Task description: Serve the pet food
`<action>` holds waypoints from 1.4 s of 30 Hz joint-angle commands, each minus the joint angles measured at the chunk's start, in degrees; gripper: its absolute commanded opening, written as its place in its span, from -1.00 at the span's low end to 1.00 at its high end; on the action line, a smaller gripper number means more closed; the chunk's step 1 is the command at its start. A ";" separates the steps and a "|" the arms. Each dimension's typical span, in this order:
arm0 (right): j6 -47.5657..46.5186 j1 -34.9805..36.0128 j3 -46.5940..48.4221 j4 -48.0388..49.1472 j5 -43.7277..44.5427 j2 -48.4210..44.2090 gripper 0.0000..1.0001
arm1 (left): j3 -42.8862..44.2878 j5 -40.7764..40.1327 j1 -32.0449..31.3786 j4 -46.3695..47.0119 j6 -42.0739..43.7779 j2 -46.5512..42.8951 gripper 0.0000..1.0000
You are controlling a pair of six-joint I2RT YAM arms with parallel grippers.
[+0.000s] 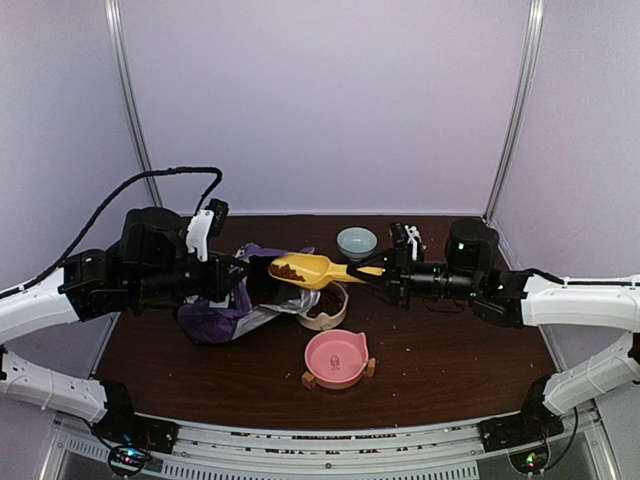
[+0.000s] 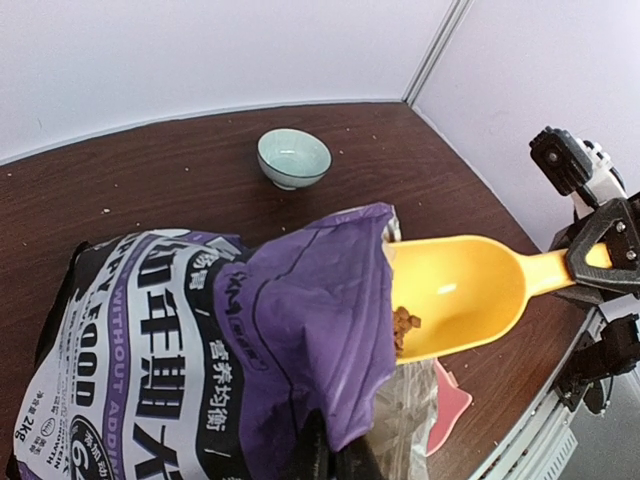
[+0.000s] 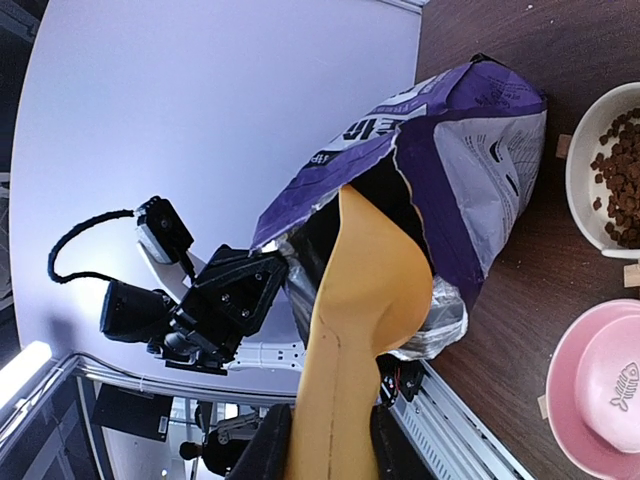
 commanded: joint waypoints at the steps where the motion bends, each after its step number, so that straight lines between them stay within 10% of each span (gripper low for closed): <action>1: 1.14 -0.67 -0.94 3.05 -2.50 -2.49 -0.76 | 3.89 -2.47 0.43 3.18 -0.50 1.35 -1.00; 42: -8.38 -3.63 -19.24 -20.27 -4.16 -28.54 -0.75 | 6.81 -4.20 2.88 0.17 -3.47 5.02 -1.00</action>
